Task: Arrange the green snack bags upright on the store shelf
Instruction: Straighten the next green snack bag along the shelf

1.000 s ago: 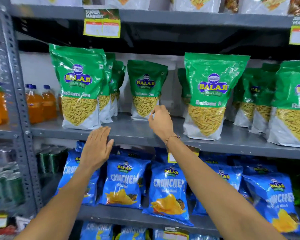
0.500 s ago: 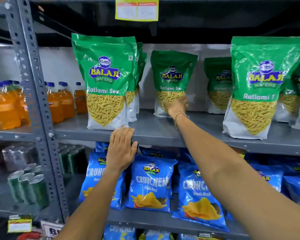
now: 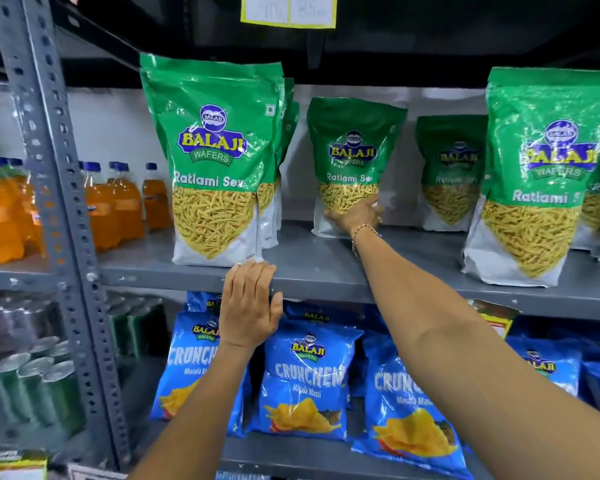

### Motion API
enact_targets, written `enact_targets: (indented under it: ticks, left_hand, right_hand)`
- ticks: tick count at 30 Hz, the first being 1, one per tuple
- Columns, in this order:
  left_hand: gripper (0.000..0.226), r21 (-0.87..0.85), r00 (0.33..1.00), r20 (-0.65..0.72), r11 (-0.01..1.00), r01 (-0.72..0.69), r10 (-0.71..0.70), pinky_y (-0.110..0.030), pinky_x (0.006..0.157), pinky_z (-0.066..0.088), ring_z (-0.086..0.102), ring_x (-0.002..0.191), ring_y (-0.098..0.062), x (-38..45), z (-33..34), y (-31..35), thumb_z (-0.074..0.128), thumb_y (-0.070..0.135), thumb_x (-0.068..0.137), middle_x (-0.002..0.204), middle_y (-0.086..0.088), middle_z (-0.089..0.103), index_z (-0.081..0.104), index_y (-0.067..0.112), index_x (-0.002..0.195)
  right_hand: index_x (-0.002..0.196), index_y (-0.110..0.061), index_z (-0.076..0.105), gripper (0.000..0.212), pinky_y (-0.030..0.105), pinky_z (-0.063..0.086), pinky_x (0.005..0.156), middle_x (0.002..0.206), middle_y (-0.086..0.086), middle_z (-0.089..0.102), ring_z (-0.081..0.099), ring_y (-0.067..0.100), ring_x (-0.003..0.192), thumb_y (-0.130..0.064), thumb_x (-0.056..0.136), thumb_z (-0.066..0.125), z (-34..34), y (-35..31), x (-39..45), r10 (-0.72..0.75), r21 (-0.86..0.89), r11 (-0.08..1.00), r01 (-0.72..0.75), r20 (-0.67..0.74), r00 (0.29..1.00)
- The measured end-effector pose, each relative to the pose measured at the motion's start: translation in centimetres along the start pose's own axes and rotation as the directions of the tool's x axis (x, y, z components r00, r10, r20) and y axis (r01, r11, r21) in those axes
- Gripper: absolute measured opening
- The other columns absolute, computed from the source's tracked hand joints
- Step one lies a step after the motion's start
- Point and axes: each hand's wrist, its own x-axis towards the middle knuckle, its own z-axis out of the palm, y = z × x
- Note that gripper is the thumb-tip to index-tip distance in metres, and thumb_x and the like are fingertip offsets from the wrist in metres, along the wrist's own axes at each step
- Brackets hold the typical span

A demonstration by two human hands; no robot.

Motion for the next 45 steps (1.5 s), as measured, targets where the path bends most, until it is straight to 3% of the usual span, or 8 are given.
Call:
enact_targets:
  ticks: [10, 19, 30, 45]
  left_hand:
    - [0.039, -0.03, 0.999, 0.029, 0.999, 0.015, -0.014, -0.044, 0.108, 0.024, 0.044, 0.112, -0.034, 0.0, -0.4, 0.2, 0.026, 0.032, 0.1, 0.12, -0.013, 0.046, 0.046, 0.003, 0.119]
    - [0.038, -0.023, 0.992, 0.12, 0.999, 0.035, -0.032, -0.045, 0.11, 0.022, 0.042, 0.113, -0.034, 0.0, -1.4, 0.5, 0.04, 0.025, 0.093, 0.12, -0.015, 0.045, 0.043, 0.002, 0.122]
    - [0.038, -0.034, 0.968, 0.243, 0.997, 0.076, -0.066, -0.048, 0.11, 0.026, 0.043, 0.116, -0.034, 0.3, -2.8, 0.9, 0.038, 0.027, 0.097, 0.12, -0.019, 0.052, 0.045, 0.001, 0.122]
    - [0.038, -0.04, 0.952, 0.298, 0.996, 0.081, -0.066, -0.049, 0.11, 0.026, 0.044, 0.117, -0.037, 0.3, -3.4, 1.0, 0.035, 0.028, 0.098, 0.121, -0.02, 0.051, 0.043, 0.001, 0.124]
  right_hand:
    - [0.148, -0.007, 0.009, 0.114, 0.045, 0.037, 0.106, 0.146, 0.024, 0.026, 0.037, 0.041, 0.133, -0.046, 0.068, 0.081, -1.5, 0.4, -2.0, -0.038, 0.024, 0.999, 0.038, 0.015, 0.999]
    - [0.141, -0.005, 0.02, 0.106, 0.045, 0.04, 0.104, 0.141, 0.025, 0.032, 0.044, 0.043, 0.126, -0.046, 0.066, 0.082, -3.3, 1.1, -5.3, -0.101, 0.028, 0.994, 0.102, -0.008, 0.995]
    - [0.143, -0.004, 0.019, 0.107, 0.045, 0.038, 0.105, 0.141, 0.024, 0.034, 0.042, 0.041, 0.128, -0.046, 0.066, 0.081, -5.4, 1.4, -9.4, -0.11, 0.022, 0.994, 0.111, -0.054, 0.993]
    - [0.136, -0.002, 0.028, 0.101, 0.044, 0.042, 0.1, 0.133, 0.021, 0.042, 0.047, 0.039, 0.121, -0.05, 0.064, 0.08, -7.0, 1.9, -13.6, -0.161, -0.018, 0.987, 0.16, -0.132, 0.978]
